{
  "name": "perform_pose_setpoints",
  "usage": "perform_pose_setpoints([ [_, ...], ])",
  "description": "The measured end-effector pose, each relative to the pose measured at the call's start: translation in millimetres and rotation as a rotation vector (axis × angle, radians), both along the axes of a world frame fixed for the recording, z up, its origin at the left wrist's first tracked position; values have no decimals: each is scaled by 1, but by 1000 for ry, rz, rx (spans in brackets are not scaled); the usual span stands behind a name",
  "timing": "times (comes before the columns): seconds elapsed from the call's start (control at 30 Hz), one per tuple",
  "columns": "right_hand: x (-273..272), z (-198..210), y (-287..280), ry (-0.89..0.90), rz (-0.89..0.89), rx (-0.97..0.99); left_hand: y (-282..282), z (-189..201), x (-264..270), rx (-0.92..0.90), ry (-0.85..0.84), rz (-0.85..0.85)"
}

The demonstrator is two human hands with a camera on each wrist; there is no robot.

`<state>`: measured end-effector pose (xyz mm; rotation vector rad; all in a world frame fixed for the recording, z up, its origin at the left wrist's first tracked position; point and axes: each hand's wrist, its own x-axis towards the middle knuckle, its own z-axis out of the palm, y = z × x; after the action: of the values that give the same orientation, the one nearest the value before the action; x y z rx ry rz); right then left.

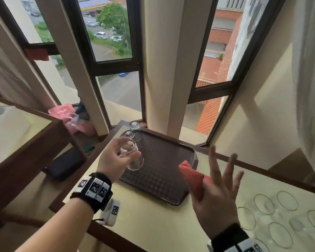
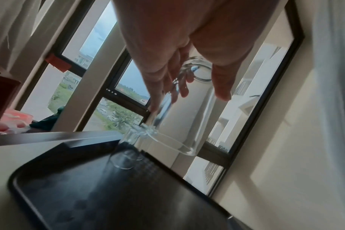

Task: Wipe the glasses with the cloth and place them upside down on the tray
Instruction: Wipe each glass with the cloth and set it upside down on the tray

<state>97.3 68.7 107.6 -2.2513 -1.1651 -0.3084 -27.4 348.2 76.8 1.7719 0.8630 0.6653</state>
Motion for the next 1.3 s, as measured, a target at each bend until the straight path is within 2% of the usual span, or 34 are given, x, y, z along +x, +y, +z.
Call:
perform_pose_setpoints([
  [0.07,5,-13,10,-25,158,-28,26,-22,3,7,74,21],
  [0.13,7,-25,16,62,240,-67,46,-42,6,16,153,53],
  [0.23,3,-34,19,192,217,-133,68,-65,11,31,241,83],
  [0.43,4,-51,15,322,129,-270,99,-101,16,-11,327,122],
  [0.87,8,-52,-1,533,-77,-265,103,-115,31,-37,339,175],
  [1.3,3,-30,-33,593,-116,-187,97,-112,45,-16,337,205],
])
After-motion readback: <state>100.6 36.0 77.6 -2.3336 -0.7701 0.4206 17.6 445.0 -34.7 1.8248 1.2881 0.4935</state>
